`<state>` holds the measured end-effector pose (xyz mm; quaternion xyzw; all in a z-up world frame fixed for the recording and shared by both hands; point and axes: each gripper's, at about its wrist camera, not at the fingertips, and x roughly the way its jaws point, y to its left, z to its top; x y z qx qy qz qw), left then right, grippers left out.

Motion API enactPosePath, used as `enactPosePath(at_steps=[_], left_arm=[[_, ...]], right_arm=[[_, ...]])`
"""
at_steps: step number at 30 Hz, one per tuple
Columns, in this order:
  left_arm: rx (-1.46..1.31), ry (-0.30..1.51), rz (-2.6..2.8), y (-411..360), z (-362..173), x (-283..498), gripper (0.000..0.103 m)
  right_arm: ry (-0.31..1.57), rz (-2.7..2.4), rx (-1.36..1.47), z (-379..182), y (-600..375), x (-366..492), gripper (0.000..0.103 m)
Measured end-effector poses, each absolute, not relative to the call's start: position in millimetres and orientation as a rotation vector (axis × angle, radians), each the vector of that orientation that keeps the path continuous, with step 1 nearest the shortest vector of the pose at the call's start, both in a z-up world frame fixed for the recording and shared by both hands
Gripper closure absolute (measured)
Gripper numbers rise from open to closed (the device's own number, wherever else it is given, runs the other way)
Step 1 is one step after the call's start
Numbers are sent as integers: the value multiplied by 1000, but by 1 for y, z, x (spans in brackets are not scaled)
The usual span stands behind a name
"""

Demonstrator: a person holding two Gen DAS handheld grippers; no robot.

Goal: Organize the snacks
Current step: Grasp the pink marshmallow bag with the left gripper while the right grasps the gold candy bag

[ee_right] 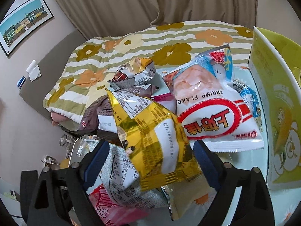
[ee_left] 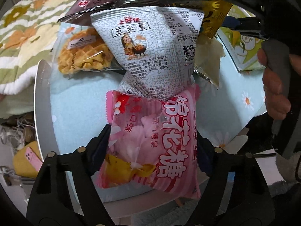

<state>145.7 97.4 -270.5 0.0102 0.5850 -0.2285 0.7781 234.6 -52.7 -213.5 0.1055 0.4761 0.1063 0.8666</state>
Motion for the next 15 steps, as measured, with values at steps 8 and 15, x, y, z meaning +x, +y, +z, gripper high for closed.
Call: enactPosePath(at_steps=[8,15], left_arm=[[2,1240,-472,110,-258,143,31],[-36,1196,-440,121,-237,142,31]], right_arm=[[1028,235,220,-218,-52,243,68],[1008,249,238,-216,-55,239,81]])
